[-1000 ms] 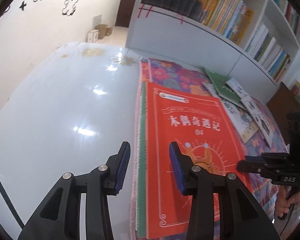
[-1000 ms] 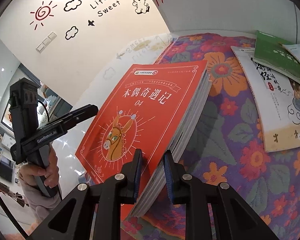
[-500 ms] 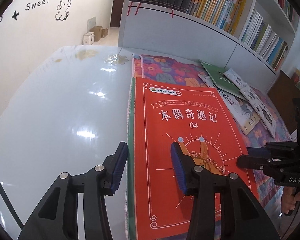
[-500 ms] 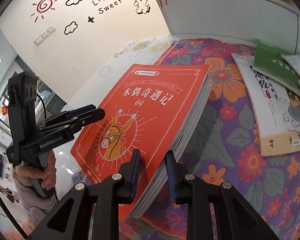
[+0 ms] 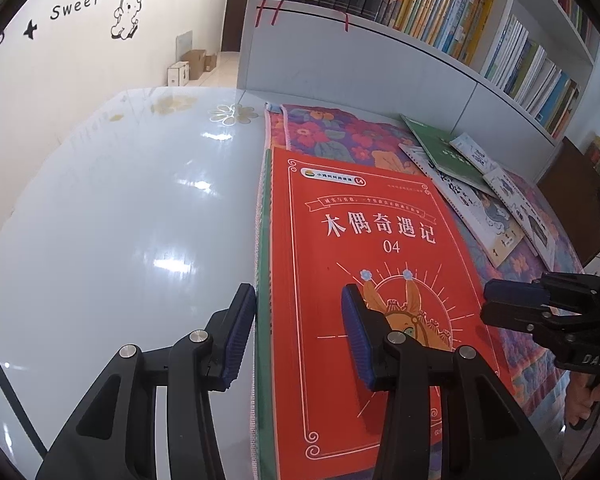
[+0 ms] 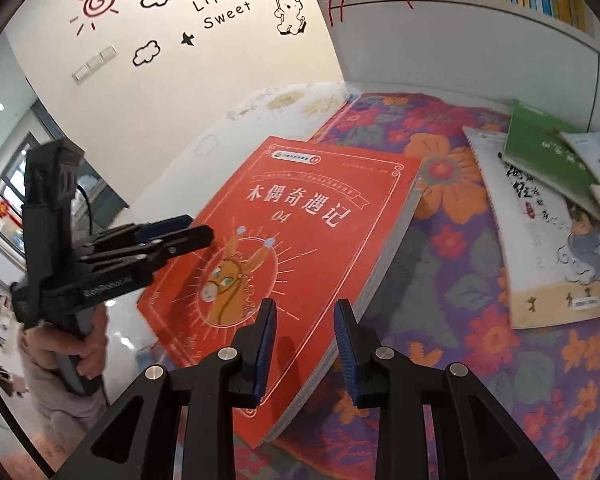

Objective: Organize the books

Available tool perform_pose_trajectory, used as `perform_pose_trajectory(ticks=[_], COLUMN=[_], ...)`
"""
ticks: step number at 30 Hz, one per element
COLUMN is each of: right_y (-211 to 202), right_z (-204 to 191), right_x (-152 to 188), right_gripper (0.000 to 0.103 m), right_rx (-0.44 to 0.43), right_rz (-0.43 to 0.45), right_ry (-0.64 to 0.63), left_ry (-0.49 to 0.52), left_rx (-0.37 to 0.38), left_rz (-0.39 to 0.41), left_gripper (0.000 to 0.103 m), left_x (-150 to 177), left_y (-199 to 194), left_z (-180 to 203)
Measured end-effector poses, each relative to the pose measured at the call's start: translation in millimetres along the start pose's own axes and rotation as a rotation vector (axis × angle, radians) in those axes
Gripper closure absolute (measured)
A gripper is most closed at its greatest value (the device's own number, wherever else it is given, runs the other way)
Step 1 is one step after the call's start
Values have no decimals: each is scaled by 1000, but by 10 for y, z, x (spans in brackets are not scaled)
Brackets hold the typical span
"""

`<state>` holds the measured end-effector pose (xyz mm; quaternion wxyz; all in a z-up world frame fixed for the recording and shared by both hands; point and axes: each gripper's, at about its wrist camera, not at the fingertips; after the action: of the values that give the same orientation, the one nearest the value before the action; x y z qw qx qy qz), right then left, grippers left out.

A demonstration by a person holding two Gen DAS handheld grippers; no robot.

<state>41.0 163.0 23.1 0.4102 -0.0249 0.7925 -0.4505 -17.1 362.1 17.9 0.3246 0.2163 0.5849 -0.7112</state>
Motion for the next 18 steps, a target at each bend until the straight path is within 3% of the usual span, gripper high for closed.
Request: perform_pose_trajectory(ticks=[4,8,18], right_y=[18,87,103], right_z=[23,109,-89], right_x=[3,27,34], right_gripper=[75,74,69], right_rx=[56,10,54], right_rz=[1,-24,-6], right_ry=[13,64,-19], left_ry=[0,5,25], left_rx=[-2,-7,-23], left_rz=[1,1,0], left_gripper=[62,62,62], left_x=[2,4,14], left_y=[-1,-5,8], left_z=[-9,-9,44])
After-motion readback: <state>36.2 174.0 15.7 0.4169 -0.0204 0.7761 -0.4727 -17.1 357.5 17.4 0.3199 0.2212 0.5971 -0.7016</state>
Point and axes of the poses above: each gripper's, at about its wrist camera, not at the fingertips, and y roughly the way its jaws point, z to its right, x to its underside, and after that the axes turned 4 degrees about z, right-handed
